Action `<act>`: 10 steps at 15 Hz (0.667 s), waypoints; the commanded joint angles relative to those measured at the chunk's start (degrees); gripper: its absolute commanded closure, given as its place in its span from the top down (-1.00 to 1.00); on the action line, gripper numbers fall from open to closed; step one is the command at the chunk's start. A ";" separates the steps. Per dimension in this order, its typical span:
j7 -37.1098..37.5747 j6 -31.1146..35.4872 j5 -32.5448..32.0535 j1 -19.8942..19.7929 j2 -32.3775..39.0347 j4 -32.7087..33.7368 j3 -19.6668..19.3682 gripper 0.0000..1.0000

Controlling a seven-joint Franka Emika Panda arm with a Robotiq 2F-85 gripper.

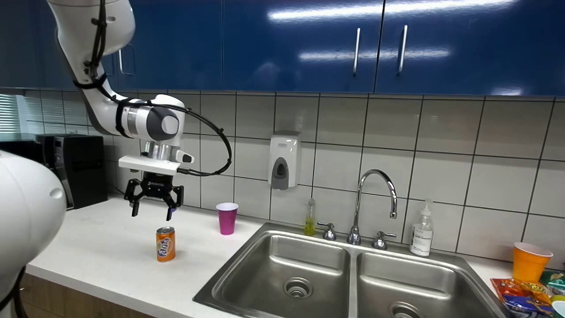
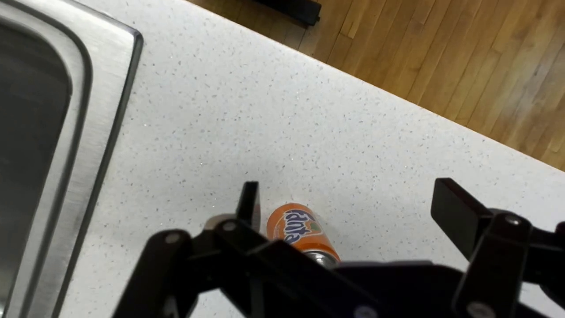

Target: Put the orange can in the sink on the left.

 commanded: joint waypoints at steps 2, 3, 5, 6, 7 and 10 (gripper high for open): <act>1.37 1.52 -0.42 0.00 5.02 3.78 1.57 1.00; 1.54 1.84 -0.59 0.09 5.89 4.34 1.85 1.00; 1.68 2.13 -0.77 0.12 7.33 5.31 2.33 1.00; 1.74 2.26 -0.84 0.13 7.95 5.81 2.57 1.00; 1.82 2.36 -1.00 0.15 8.65 6.31 2.77 1.00; 1.85 2.69 -1.08 0.26 10.22 7.63 3.36 1.00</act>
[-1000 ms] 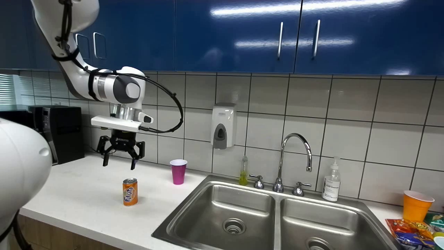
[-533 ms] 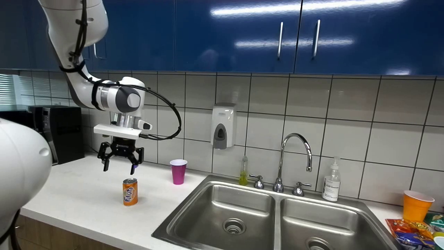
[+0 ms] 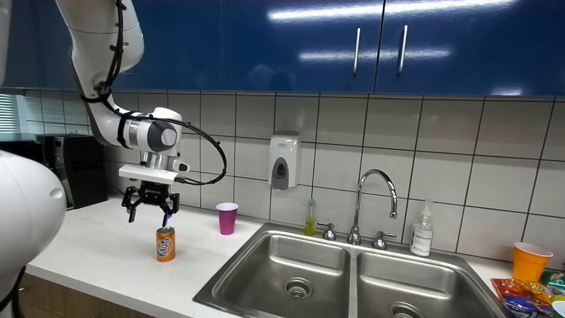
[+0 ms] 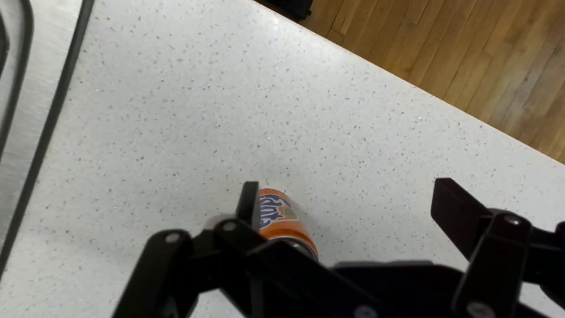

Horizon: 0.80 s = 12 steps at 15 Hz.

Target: Put the orange can in the sink on the left.

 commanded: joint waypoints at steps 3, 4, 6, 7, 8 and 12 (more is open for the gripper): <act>1.75 0.60 -0.95 0.30 3.19 3.16 1.33 1.00; 1.84 0.81 -1.03 0.37 3.62 3.40 1.47 1.00; 1.83 1.03 -1.07 0.58 4.61 4.10 1.68 1.00; 1.82 1.30 -1.03 0.68 5.13 4.42 1.78 1.00; 1.84 1.44 -1.13 0.74 5.67 4.76 1.83 1.00; 2.32 1.84 -2.29 0.80 7.52 5.84 1.49 1.00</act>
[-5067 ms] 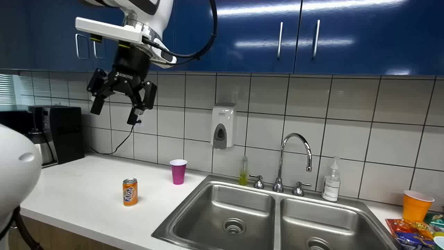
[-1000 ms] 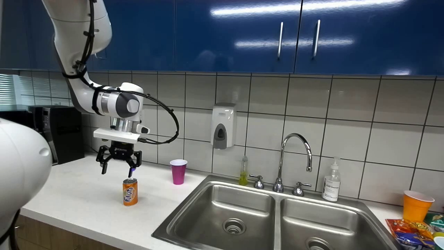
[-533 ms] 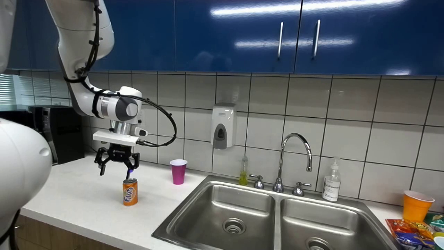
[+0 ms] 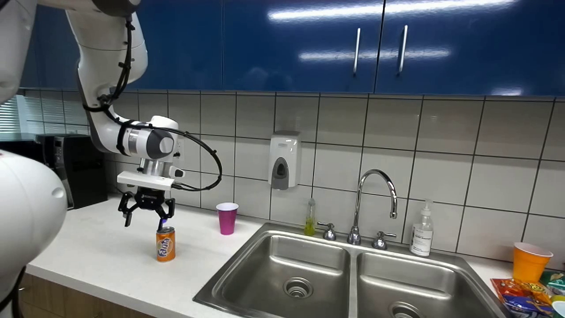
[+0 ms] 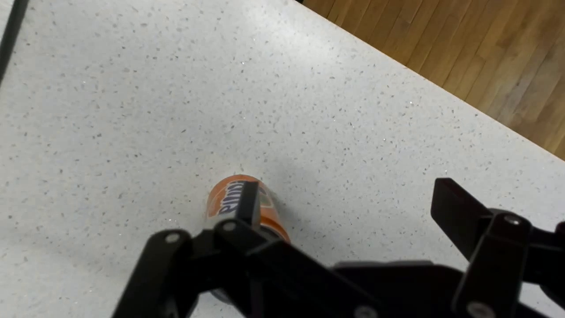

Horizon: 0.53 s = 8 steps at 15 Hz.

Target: Put the orange can in the sink on the left.

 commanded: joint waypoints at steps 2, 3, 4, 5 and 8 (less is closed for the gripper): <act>2.27 0.58 -2.71 -0.10 2.23 2.01 -0.26 1.00; 2.38 0.61 -3.10 -0.16 2.49 2.24 -0.41 1.00; 2.47 0.61 -3.39 -0.20 2.78 2.47 -0.50 1.00; 2.60 0.66 -3.71 -0.19 3.12 2.71 -0.65 1.00; 2.94 0.83 -4.45 -0.16 4.04 3.44 -1.10 1.00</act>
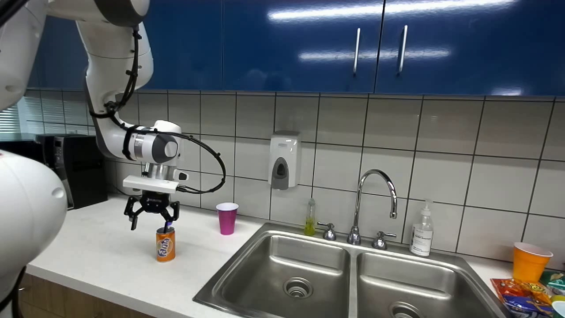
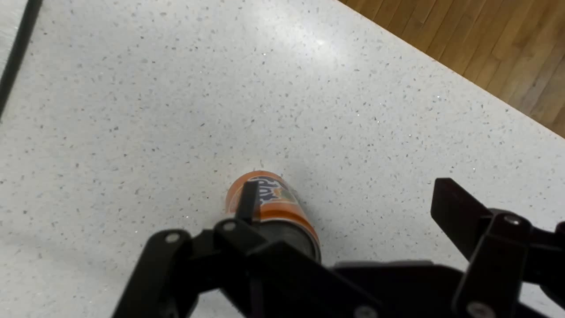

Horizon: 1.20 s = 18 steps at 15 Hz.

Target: Put the orange can in the sink on the left.

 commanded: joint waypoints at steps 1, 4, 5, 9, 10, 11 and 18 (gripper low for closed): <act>2.28 0.38 -2.32 -0.13 1.64 1.82 -0.31 1.00; 2.68 0.63 -3.11 -0.11 2.89 2.61 -0.69 1.00; 2.76 0.73 -3.29 -0.10 3.19 2.80 -0.77 1.00; 2.85 0.96 -3.67 -0.15 4.34 3.63 -1.04 1.00; 2.88 0.98 -3.77 -0.16 4.62 3.85 -1.13 1.00; 2.89 1.03 -3.88 -0.15 4.80 4.05 -1.19 1.00; 3.22 1.38 -4.49 0.07 7.11 5.95 -1.41 1.00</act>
